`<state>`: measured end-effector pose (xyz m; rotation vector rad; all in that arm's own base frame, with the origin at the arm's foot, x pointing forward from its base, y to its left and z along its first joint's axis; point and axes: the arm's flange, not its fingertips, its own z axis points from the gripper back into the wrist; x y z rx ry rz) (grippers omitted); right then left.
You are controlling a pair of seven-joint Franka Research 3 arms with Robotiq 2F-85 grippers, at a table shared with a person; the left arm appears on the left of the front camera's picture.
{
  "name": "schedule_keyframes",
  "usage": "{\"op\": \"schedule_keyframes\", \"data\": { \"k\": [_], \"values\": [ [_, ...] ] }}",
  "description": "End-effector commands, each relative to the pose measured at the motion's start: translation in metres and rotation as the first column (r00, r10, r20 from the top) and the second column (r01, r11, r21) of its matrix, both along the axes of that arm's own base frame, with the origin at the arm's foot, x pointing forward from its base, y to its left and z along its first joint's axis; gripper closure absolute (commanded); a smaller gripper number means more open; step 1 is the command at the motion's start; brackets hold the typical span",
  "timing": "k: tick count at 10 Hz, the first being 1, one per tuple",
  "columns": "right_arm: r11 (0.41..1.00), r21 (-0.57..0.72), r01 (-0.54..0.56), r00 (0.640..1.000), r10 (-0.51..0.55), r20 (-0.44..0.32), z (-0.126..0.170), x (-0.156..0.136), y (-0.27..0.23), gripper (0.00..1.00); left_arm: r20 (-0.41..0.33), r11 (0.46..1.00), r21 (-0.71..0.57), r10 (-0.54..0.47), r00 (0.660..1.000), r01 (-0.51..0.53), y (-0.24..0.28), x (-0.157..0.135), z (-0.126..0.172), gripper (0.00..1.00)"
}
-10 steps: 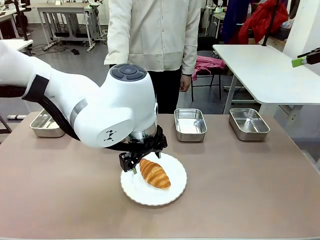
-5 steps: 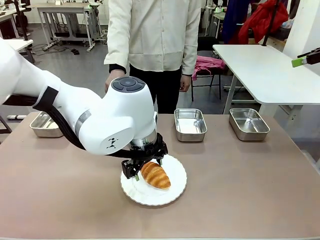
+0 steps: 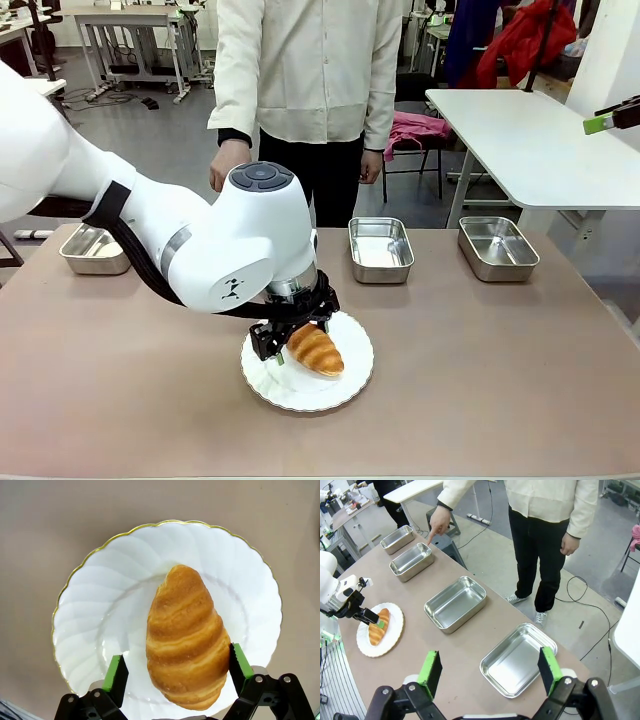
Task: Place the bread in the container.
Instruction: Place the Butter Roll into the Airtight Container indicated by the human.
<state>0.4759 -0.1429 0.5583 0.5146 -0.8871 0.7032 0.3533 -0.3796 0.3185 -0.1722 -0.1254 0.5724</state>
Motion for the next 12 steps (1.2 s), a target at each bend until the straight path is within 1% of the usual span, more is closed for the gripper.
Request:
{"op": "schedule_keyframes", "data": {
  "k": [1, 2, 7, 8, 9, 10, 11, 12],
  "values": [
    [1.0, 0.002, -0.002, 1.0, 0.002, 0.003, 0.001, -0.001, 0.001, 0.0, 0.022, 1.0, -0.003, -0.005, 1.0, 0.005, -0.004, 0.004, -0.008, 0.0],
    [1.0, 0.002, -0.002, 1.0, 0.002, 0.003, 0.001, -0.001, 0.001, 0.0, 0.025, 1.0, -0.001, -0.008, 1.0, 0.008, -0.006, 0.006, -0.006, 0.0],
    [1.0, 0.002, -0.002, 1.0, 0.002, 0.003, 0.001, -0.001, 0.001, 0.0, -0.001, 1.0, 0.01, -0.017, 1.0, 0.017, -0.015, 0.01, -0.014, 0.0],
    [1.0, 0.002, -0.002, 1.0, 0.002, 0.003, 0.001, -0.001, 0.001, 0.0, -0.012, 1.0, 0.026, -0.017, 1.0, 0.018, -0.016, 0.011, -0.013, 0.16],
    [1.0, 0.002, -0.002, 1.0, 0.002, 0.003, 0.001, -0.001, 0.001, 0.0, -0.01, 1.0, 0.027, -0.01, 1.0, 0.01, -0.017, 0.011, -0.013, 0.2],
    [1.0, 0.002, -0.002, 1.0, 0.002, 0.003, 0.001, -0.001, 0.001, 0.0, -0.011, 0.999, 0.031, -0.012, 1.0, 0.012, -0.016, 0.012, -0.012, 0.36],
    [1.0, 0.002, -0.002, 1.0, 0.002, 0.003, 0.001, -0.001, 0.001, 0.0, -0.012, 0.999, 0.034, -0.01, 1.0, 0.01, -0.016, 0.012, -0.012, 0.4],
    [1.0, 0.002, -0.002, 1.0, 0.002, 0.003, 0.001, -0.001, 0.001, 0.0, -0.014, 0.999, 0.037, -0.009, 1.0, 0.01, -0.016, 0.012, -0.012, 0.56]
  ]
}}
